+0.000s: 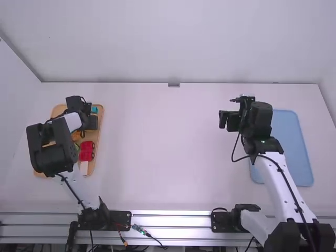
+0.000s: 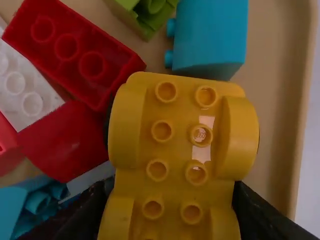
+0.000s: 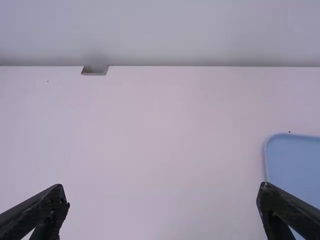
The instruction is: Assemble lego blocks to make yellow taxi
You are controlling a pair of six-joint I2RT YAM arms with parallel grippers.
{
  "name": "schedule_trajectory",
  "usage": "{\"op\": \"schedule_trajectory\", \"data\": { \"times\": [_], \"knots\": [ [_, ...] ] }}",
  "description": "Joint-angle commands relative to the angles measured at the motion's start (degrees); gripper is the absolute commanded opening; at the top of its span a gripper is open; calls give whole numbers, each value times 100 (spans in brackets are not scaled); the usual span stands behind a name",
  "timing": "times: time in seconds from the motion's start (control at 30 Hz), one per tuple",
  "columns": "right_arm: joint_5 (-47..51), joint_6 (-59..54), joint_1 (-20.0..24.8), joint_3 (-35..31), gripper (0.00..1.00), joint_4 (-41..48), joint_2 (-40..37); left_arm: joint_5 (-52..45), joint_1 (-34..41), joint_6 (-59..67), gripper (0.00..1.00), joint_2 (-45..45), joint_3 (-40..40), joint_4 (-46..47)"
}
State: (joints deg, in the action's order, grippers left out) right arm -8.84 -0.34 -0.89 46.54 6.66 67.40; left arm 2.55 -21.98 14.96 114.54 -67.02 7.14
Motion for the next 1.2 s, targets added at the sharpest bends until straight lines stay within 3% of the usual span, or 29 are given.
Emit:
{"op": "schedule_trajectory", "data": {
  "times": [0.0,0.17,0.23,0.43,0.53,0.6,0.7,0.8,1.03,1.17],
  "knots": [
    [-7,9,17,223,99,2,55,-61,-2,-17,56,76,175,114],
    [-9,9,20,223,99,0,55,-63,-20,-59,64,76,92,164],
    [-9,9,17,225,99,0,55,-13,-9,-348,60,76,-31,278],
    [-4,9,20,223,99,0,55,-26,-26,-990,63,76,-466,855],
    [-9,9,20,223,99,0,55,-20,11,-1051,72,76,-557,1029],
    [-9,11,20,223,99,0,55,-20,22,-890,84,76,-542,1005],
    [-9,11,20,223,99,7,55,-50,-13,-754,89,76,-533,1045],
    [-7,11,17,223,99,17,55,-15,-13,-745,89,76,-533,1064],
    [-7,9,17,223,99,22,55,-20,-20,-616,73,76,-533,1067],
    [-9,9,20,223,99,22,55,-17,-17,-614,73,76,-470,1038]
  ]
}}
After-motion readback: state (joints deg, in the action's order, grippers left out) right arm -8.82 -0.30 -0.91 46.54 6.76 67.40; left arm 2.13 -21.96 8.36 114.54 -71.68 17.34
